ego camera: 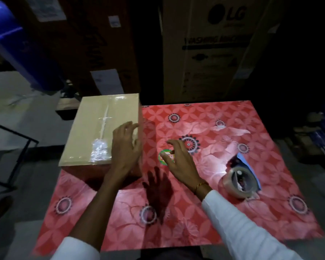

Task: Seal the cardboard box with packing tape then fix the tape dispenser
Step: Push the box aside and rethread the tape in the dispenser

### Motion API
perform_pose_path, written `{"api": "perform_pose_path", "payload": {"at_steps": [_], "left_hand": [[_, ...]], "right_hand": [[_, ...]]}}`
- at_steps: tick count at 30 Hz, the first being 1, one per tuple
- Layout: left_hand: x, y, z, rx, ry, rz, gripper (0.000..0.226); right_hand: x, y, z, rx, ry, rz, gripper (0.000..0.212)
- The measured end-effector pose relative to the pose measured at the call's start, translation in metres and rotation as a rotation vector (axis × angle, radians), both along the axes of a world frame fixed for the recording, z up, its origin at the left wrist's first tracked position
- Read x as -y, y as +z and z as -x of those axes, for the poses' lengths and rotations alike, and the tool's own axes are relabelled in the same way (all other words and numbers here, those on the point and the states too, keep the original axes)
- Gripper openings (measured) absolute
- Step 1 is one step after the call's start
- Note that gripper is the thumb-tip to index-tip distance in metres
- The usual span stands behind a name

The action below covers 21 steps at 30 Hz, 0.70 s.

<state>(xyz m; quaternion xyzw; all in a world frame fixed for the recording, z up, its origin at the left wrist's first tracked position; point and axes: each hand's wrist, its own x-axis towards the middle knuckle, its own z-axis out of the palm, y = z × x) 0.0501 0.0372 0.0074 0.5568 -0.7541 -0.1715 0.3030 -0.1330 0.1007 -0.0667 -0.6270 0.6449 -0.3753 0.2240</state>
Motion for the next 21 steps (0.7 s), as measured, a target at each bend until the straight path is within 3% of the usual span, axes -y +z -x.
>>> {"api": "perform_pose_path", "payload": {"at_steps": [6, 13, 18, 21], "left_hand": [[-0.022, -0.023, 0.105, -0.009, -0.285, -0.027, 0.035], [-0.055, -0.075, 0.189, -0.038, -0.486, -0.424, 0.026], [-0.08, -0.102, 0.229, 0.035, -0.504, -0.604, 0.031], [-0.09, -0.109, 0.247, -0.014, -0.478, -0.668, 0.03]], "right_hand": [[-0.047, -0.009, 0.093, -0.027, -0.189, -0.048, 0.035], [-0.106, -0.026, 0.184, -0.163, -0.405, -0.162, 0.025], [-0.13, -0.04, 0.227, -0.211, -0.451, -0.322, 0.038], [-0.13, -0.048, 0.243, -0.173, -0.391, -0.408, 0.051]]}}
